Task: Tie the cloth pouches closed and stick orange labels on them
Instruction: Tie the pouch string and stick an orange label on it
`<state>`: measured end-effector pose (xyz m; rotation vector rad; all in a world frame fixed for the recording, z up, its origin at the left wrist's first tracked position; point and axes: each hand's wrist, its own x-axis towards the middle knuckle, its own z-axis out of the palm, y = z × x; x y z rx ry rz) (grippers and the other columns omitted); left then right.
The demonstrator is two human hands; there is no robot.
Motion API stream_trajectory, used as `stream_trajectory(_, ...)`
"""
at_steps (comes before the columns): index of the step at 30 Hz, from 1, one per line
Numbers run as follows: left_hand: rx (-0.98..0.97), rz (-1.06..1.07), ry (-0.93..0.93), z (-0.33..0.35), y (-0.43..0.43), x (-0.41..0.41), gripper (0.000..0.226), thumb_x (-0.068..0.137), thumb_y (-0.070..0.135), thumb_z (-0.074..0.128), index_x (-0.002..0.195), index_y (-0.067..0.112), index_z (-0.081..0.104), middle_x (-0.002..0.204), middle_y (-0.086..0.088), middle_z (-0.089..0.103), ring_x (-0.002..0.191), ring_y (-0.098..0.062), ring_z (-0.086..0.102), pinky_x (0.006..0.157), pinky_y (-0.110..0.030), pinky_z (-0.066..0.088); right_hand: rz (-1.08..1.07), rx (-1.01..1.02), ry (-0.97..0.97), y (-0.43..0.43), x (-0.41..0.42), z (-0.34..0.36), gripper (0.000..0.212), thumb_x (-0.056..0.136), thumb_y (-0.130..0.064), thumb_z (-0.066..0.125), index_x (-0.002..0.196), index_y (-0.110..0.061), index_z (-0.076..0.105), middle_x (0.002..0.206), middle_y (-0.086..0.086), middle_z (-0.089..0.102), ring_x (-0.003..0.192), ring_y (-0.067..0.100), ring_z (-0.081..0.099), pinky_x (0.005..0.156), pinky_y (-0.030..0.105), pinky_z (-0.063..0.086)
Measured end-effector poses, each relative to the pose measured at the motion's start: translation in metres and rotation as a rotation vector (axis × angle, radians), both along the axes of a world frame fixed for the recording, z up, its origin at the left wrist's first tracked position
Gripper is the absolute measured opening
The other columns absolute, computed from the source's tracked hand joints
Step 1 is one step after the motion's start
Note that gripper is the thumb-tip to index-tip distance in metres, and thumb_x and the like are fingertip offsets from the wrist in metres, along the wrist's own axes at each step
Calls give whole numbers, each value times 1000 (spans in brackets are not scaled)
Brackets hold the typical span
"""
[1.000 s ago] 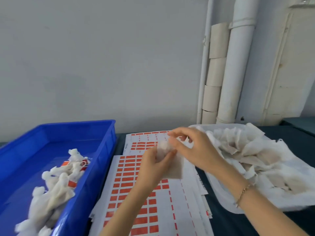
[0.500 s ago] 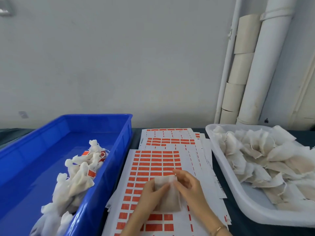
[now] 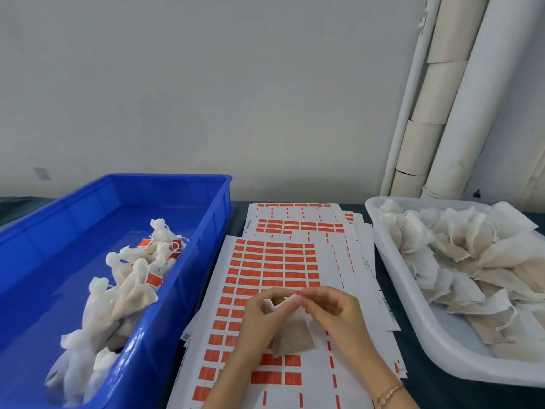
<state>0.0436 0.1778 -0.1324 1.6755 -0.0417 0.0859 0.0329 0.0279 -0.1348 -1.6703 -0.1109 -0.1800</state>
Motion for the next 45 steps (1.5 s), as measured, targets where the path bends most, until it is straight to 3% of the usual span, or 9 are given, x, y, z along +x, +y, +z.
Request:
stream_trajectory(3,45,-26,-41,-1,1,-5,9,82,32,72,77,39,73,82,20,70,85,5,62,63,-3,45,-20,-5,-10,0,-1,-2,15,82,-20,73,95,-27,74,94,-14,73,94,4,67,72,12,52)
stream_trajectory(7,46,-60,-72,0,2,-6,3,86,30,68,86,27,70,85,19,69,86,1,62,69,-7,48,-58,-8,-46,1,-5,-3,14,83,-16,72,93,-25,74,92,-13,73,91,6,69,73,14,53)
stream_trajectory(12,72,-30,-29,-2,2,-6,8,86,34,67,86,26,69,84,20,68,85,2,62,65,-10,49,-185,-91,-118,1,-9,-2,17,81,-16,73,89,-30,72,88,-23,71,88,-1,66,73,9,52)
stream_trajectory(16,105,-60,-31,-2,2,-9,18,81,42,67,84,24,68,80,14,69,81,-5,65,65,-12,50,-233,-151,-177,2,-11,-1,19,81,-14,74,87,-32,70,83,-21,71,86,-2,66,74,8,51)
stream_trajectory(21,137,-87,-28,-1,1,-7,11,87,29,65,78,23,68,76,14,68,75,-4,66,61,-8,48,-336,-219,-271,1,-10,-1,17,80,-15,74,89,-29,69,85,-21,69,85,-3,64,74,5,49)
stream_trajectory(25,80,-72,-25,1,0,-11,20,75,43,62,78,24,67,80,13,68,83,-6,64,64,-12,48,-397,-219,-297,-1,-9,-1,13,82,-16,72,88,-25,66,84,-18,67,84,0,64,72,7,50)
stream_trajectory(32,65,-113,-65,2,-1,-12,17,73,40,59,75,24,66,81,13,68,87,-11,63,70,-17,47,-504,-189,-247,-8,-5,2,25,84,-12,70,80,-25,48,83,-7,63,76,14,64,73,20,51)
stream_trajectory(41,13,-168,-102,1,0,-13,15,76,33,59,74,20,66,77,8,70,82,-9,68,64,-11,50,-649,-220,-290,-6,-6,6,28,82,-1,69,84,-14,44,80,-14,55,70,9,60,70,8,40)
stream_trajectory(45,72,-198,-91,-1,0,-12,19,81,40,57,80,23,65,79,10,71,82,-8,68,67,-10,49,-648,-249,-246,-7,-6,4,27,84,-4,69,88,-17,46,84,-11,57,75,8,60,69,15,48)
